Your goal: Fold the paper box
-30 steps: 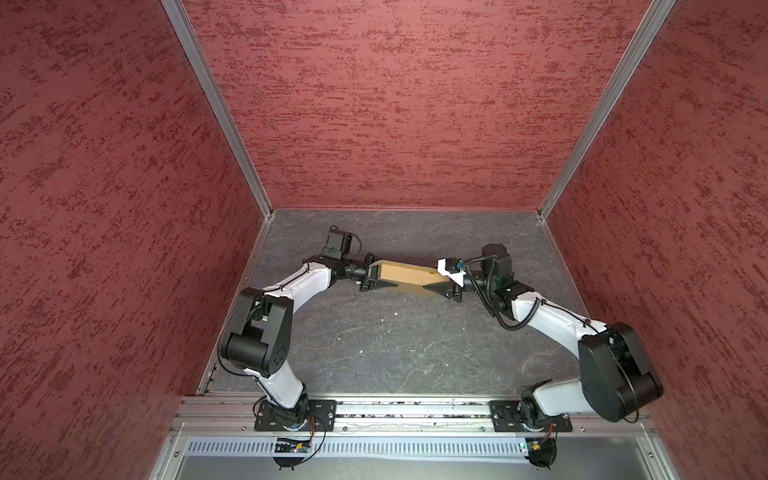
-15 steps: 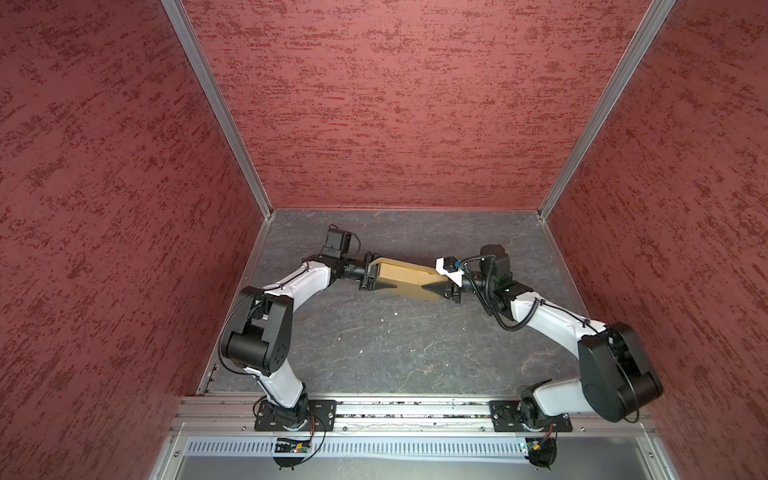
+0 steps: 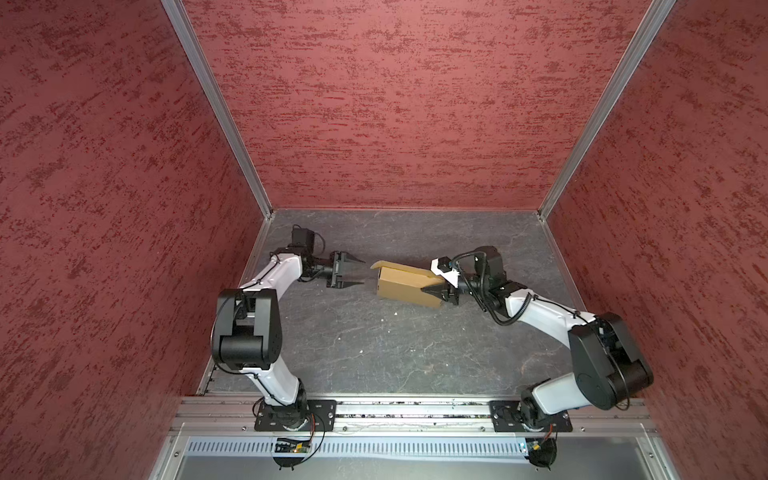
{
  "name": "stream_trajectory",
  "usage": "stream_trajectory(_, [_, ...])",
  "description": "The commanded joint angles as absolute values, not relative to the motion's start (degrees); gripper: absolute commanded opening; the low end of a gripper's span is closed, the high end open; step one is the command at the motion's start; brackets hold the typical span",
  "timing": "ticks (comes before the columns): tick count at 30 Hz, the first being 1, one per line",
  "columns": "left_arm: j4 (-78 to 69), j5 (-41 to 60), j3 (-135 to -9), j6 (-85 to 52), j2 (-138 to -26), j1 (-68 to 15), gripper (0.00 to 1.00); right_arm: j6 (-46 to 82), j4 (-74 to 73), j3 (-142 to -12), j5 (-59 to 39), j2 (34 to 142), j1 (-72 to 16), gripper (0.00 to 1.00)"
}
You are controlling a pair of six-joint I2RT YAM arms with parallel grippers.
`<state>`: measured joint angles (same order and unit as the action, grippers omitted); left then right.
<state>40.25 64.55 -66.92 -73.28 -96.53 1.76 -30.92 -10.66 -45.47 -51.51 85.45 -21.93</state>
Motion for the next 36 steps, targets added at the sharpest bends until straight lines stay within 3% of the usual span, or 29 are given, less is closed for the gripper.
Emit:
stream_trajectory(1, [53.4,58.0,-72.9,-55.7,-96.6,6.5,0.57,-32.6,-6.7,-48.6,-50.8,86.0,-22.3,0.26])
stream_trajectory(7, [53.9,50.5,-79.8,-40.5,-91.0,12.3,0.47,-32.9,0.0,-50.1,-49.0,86.0,-22.5,0.26])
stream_trajectory(12, [46.0,49.7,-79.5,-29.8,-86.1,11.1,0.47,-32.3,4.2,-51.6,-48.0,86.4,-23.4,0.26])
stream_trajectory(16, [39.5,47.2,-75.0,-20.6,-82.4,6.4,0.49,-31.4,5.1,-51.9,-47.6,86.5,-24.1,0.25])
stream_trajectory(23, [36.8,36.1,-71.9,-9.3,-79.5,-5.2,0.63,-30.3,5.6,-51.3,-47.4,86.3,-25.1,0.25])
stream_trajectory(30, [37.3,26.3,-72.6,-4.6,-81.6,-13.5,0.52,-30.2,4.9,-50.1,-47.3,86.3,-25.5,0.25])
stream_trajectory(36, [39.6,24.2,-72.2,-2.7,-83.0,-16.0,0.44,-30.0,3.7,-49.6,-47.1,86.3,-25.7,0.25])
